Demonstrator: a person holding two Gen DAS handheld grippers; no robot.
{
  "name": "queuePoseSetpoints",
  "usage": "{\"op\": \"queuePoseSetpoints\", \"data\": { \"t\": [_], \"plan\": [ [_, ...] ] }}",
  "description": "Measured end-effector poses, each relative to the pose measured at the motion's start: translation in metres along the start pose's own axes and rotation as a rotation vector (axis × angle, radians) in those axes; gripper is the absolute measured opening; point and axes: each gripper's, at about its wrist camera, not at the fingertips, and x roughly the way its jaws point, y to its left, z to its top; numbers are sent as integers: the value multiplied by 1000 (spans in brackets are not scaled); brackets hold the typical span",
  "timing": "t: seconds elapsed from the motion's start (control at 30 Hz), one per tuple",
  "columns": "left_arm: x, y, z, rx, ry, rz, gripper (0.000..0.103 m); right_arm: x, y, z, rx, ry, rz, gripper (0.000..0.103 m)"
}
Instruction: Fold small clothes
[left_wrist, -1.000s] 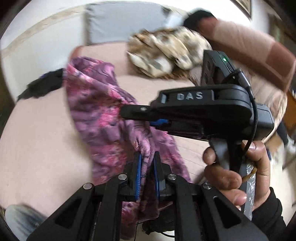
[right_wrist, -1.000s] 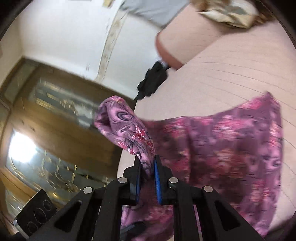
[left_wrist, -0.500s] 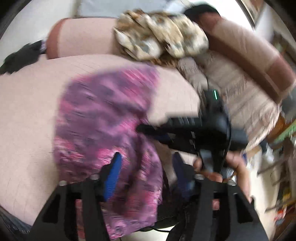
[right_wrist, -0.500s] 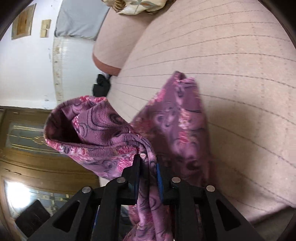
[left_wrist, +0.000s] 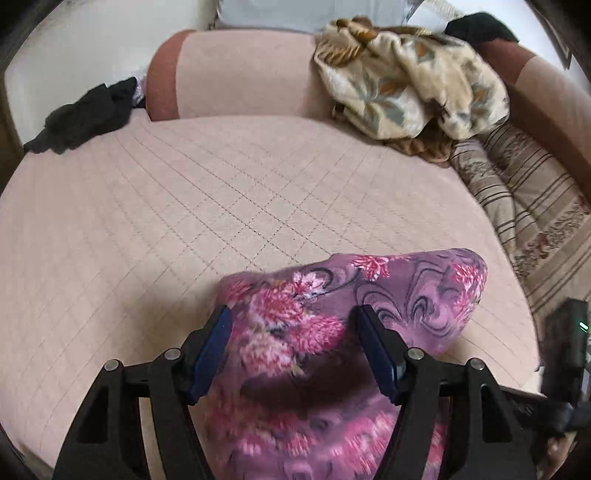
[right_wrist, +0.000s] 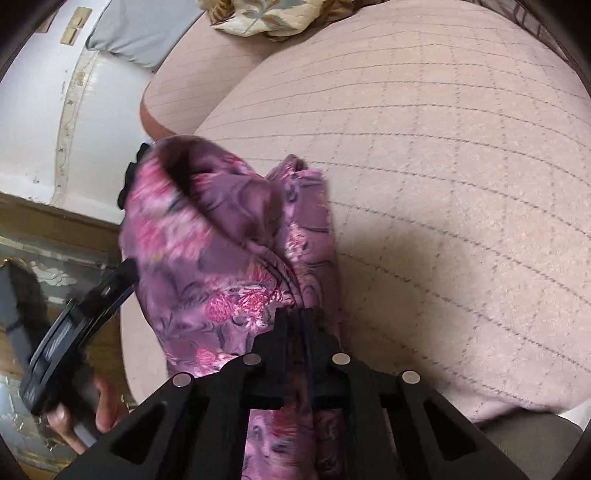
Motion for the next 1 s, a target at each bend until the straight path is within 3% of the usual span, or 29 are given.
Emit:
{"op": "queuePoseSetpoints", "data": {
  "t": [0.07, 0.17, 0.2, 0.23, 0.27, 0.3, 0.4, 0.5, 0.53, 0.57, 0.6, 0.63, 0.7, 0.77, 0.87, 0.9, 0.93, 1.0],
  "plan": [
    [15, 4, 3, -17, 32, 30, 69, -4, -7, 0, 15, -16, -19, 9],
    [9, 17, 1, -84, 58, -30, 69, -24, -14, 1, 28, -83, 26, 15],
    [-2, 23, -1, -109, 45, -63, 69, -34, -14, 1, 21, -116, 38, 24],
    [-9, 28, -4, -126, 35, -83, 69, -47, -11, 1, 16, -156, 67, 60],
    [-14, 33, -5, -140, 27, -98, 69, -54, -7, 3, 19, -177, 91, 87],
    [-17, 39, -7, -149, 28, -99, 69, -60, -3, 6, 22, -200, 114, 88],
    [-4, 50, -8, -150, 71, -69, 69, -59, 33, 30, -80, -152, 119, 87],
    [21, 59, -6, -170, 104, -99, 71, -19, 56, 61, -203, -68, -18, 79],
    [31, 61, -4, -184, 118, -115, 72, 1, 52, 70, -203, -35, -55, 55],
    [39, 63, -3, -196, 128, -122, 73, 15, 44, 72, -190, -7, -60, 24],
    [49, 65, -2, -203, 138, -129, 73, 25, 33, 72, -169, 17, -39, 11],
    [55, 65, -1, -198, 144, -137, 73, 31, 24, 71, -149, 30, -26, 7],
    [63, 64, 0, -179, 142, -143, 73, 28, 13, 72, -129, 11, -25, 5],
    [68, 60, 5, -160, 136, -143, 73, 24, 13, 81, -158, -23, -91, 4],
    [78, 57, 8, -170, 158, -125, 77, 43, 5, 84, -153, 22, -133, 5],
    [76, 62, 6, -214, 179, -150, 77, 41, 7, 83, -159, 13, -137, 5],
    [71, 66, 4, -245, 184, -167, 77, 34, 9, 83, -163, -2, -117, 9],
    [50, 75, -2, -293, 170, -195, 77, 18, 6, 80, -140, -22, -62, 32]
  ]
}}
